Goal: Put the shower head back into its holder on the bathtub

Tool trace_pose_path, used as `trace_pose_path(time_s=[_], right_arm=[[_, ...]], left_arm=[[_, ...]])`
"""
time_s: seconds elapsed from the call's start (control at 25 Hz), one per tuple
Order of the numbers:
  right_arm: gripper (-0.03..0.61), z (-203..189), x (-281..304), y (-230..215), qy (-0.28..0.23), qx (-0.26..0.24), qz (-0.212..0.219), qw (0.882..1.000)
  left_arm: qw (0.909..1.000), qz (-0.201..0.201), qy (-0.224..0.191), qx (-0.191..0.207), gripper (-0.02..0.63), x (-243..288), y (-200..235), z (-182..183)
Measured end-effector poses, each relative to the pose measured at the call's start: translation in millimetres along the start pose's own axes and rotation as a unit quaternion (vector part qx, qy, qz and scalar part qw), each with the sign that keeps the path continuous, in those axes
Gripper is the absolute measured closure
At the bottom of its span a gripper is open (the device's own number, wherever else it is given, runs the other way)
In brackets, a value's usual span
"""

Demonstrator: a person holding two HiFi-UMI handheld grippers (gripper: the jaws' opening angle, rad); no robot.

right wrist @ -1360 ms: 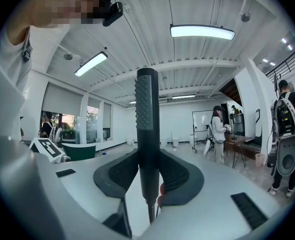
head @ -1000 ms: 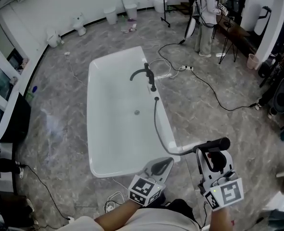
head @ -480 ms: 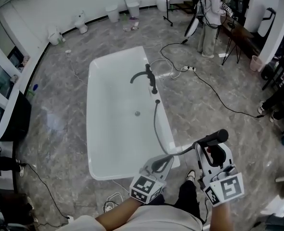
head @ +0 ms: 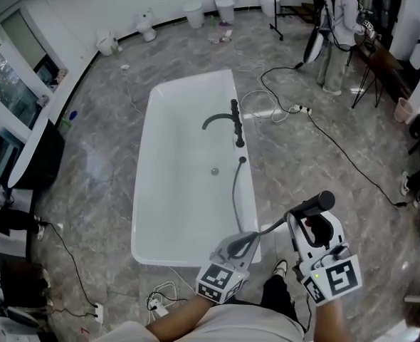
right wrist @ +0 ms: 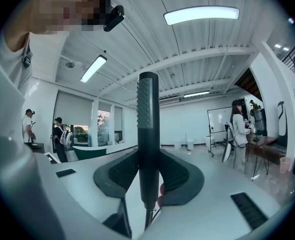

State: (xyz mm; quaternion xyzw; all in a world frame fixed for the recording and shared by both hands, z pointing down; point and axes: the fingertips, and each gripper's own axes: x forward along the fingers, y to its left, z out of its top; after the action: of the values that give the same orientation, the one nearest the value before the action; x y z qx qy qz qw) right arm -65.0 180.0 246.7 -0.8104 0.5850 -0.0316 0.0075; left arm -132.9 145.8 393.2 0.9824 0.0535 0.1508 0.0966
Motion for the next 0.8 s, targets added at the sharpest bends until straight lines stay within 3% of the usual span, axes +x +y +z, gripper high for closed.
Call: trace_pose_path(time_s=[0.48,0.8], right_arm=[[0.448,7,37,-65,0.004,0.010,0.091,0.996],[0.448,8,36,-101,0.005,0.021,0.133,0.991]], left_arm=[[0.9959,0.088,-0.005,-0.021,0.609,61,5,17],[0.9925,0.119,0.002,-0.029,0.609,97,-10,24]])
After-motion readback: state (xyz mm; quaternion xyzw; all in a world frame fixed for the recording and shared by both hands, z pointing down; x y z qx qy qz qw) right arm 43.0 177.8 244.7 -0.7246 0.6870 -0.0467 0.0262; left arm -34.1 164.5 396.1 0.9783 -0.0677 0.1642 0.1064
